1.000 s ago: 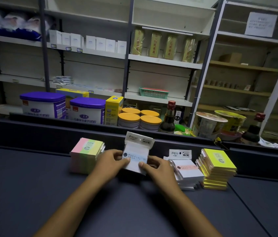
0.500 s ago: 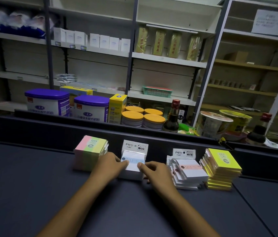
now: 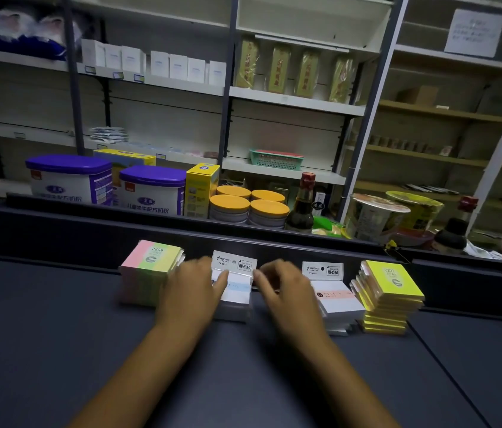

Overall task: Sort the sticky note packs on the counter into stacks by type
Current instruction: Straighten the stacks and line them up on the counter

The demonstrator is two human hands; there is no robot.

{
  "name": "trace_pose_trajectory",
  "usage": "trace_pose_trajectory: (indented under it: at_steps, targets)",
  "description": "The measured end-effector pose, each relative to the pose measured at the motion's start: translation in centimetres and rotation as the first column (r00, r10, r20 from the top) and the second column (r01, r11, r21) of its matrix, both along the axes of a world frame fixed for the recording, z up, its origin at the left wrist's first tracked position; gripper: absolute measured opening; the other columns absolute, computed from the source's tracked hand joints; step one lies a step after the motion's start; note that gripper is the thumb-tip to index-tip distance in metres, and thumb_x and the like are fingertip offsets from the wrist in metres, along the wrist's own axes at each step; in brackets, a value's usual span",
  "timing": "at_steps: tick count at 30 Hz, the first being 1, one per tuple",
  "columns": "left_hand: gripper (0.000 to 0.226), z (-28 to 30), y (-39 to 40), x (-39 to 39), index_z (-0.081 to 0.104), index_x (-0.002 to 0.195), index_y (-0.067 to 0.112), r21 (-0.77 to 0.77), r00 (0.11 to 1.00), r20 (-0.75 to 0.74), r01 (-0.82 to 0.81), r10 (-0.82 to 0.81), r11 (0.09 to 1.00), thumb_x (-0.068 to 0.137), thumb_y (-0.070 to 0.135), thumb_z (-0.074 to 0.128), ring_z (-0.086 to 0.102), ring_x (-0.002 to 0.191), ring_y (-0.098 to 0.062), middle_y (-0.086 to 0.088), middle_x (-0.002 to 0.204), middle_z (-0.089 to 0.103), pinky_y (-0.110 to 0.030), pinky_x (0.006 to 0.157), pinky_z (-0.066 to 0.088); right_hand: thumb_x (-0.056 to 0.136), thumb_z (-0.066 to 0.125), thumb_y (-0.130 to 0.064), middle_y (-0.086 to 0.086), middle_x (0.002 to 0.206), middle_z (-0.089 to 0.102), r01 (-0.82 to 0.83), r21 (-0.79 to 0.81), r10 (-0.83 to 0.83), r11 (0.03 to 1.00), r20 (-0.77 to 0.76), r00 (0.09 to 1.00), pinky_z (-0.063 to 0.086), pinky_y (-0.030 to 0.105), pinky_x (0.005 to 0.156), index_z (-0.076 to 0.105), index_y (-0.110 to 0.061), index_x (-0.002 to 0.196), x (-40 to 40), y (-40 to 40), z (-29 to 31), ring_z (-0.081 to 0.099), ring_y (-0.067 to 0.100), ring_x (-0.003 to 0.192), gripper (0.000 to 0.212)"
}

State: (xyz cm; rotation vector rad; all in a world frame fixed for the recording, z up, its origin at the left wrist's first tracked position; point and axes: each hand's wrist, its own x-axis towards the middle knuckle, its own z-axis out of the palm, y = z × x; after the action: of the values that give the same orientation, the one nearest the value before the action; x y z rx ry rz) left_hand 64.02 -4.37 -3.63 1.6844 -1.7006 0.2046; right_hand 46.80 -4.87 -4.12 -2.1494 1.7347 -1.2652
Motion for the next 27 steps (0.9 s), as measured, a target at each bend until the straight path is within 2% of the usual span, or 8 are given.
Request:
trace_pose_trajectory:
  at_steps: [2,4,8,13,18,22,25,27]
  targets:
    - [0.022,0.3,0.4,-0.7,0.069,0.106,0.015,-0.212,0.982,-0.084,0.149,-0.17,0.966,0.092,0.031,0.063,0.064,0.089,-0.021,-0.002,0.096,0.069,-0.036,0.074,0.052,0.096,0.058,-0.038,-0.006,0.098,0.064,0.045,-0.098,-0.049,0.994,-0.039,0.998,0.049,0.027,0.076,0.064,-0.02,0.102,-1.9,0.1,1.3,0.06,0.01,0.089,0.02]
    - [0.012,0.1,1.1,-2.2,0.068,0.1,0.018,-0.276,0.929,-0.153,0.288,-0.338,0.917,0.091,0.025,0.064,0.061,0.084,-0.012,0.004,0.094,0.065,-0.031,0.073,0.053,0.096,0.059,-0.031,-0.002,0.102,0.064,0.128,-0.126,-0.132,0.984,-0.026,0.991,0.047,0.028,0.079,0.063,-0.018,0.105,-4.2,0.2,1.8,0.06,0.015,0.095,0.016]
    - [0.011,-1.9,1.5,-6.5,0.07,0.097,0.02,-0.104,0.807,-0.374,0.453,-0.457,0.885,0.09,0.026,0.065,0.062,0.081,-0.007,0.007,0.092,0.066,-0.033,0.079,0.054,0.095,0.059,-0.033,0.009,0.119,0.063,0.318,0.06,-0.309,0.946,-0.132,0.942,0.04,0.041,0.104,0.06,-0.012,0.118,-8.2,0.2,0.9,0.054,0.026,0.116,0.032]
    - [0.024,-3.1,0.7,-10.1,0.072,0.104,0.016,0.08,0.761,-0.531,0.483,-0.373,0.872,0.089,0.034,0.066,0.066,0.089,-0.011,0.004,0.098,0.072,-0.034,0.087,0.054,0.096,0.059,-0.031,0.017,0.132,0.055,0.291,0.167,-0.262,0.942,-0.171,0.95,0.03,0.037,0.109,0.054,-0.003,0.128,-10.5,0.9,0.2,0.034,0.03,0.136,0.043]
    - [0.04,-3.1,0.0,-13.2,0.068,0.105,0.012,0.214,0.822,-0.529,0.371,-0.212,0.903,0.089,0.047,0.062,0.066,0.097,-0.023,-0.004,0.1,0.072,-0.036,0.087,0.052,0.099,0.052,-0.034,0.018,0.135,0.053,0.243,0.227,-0.191,0.943,-0.227,0.955,0.027,0.036,0.113,0.049,-0.003,0.133,-11.3,1.0,0.7,0.031,0.031,0.139,0.046]
    - [0.052,-2.3,-1.1,-15.1,0.067,0.097,0.008,0.331,0.883,-0.457,0.282,-0.108,0.901,0.086,0.058,0.058,0.065,0.098,-0.033,-0.013,0.098,0.071,-0.036,0.08,0.05,0.101,0.047,-0.037,0.021,0.125,0.057,0.236,0.242,-0.159,0.941,-0.298,0.941,0.02,0.036,0.117,0.048,0.0,0.129,-11.7,0.8,0.8,0.041,0.033,0.131,0.046]
    - [0.054,-2.1,-1.3,-15.5,0.067,0.094,0.007,0.368,0.911,-0.406,0.24,-0.077,0.898,0.085,0.059,0.059,0.065,0.098,-0.032,-0.012,0.096,0.07,-0.035,0.079,0.049,0.101,0.044,-0.041,0.019,0.12,0.063,0.243,0.27,-0.154,0.932,-0.311,0.938,0.016,0.037,0.12,0.046,0.0,0.127,-11.8,0.5,0.8,0.05,0.031,0.126,0.048]
    - [0.047,-1.9,-1.3,-15.2,0.071,0.088,0.01,0.359,0.893,-0.443,0.256,-0.077,0.897,0.085,0.056,0.062,0.066,0.093,-0.028,-0.007,0.088,0.072,-0.034,0.08,0.052,0.101,0.045,-0.044,0.02,0.125,0.06,0.219,0.308,-0.137,0.926,-0.267,0.954,0.032,0.037,0.108,0.043,-0.001,0.128,-11.6,0.2,0.4,0.052,0.033,0.123,0.051]
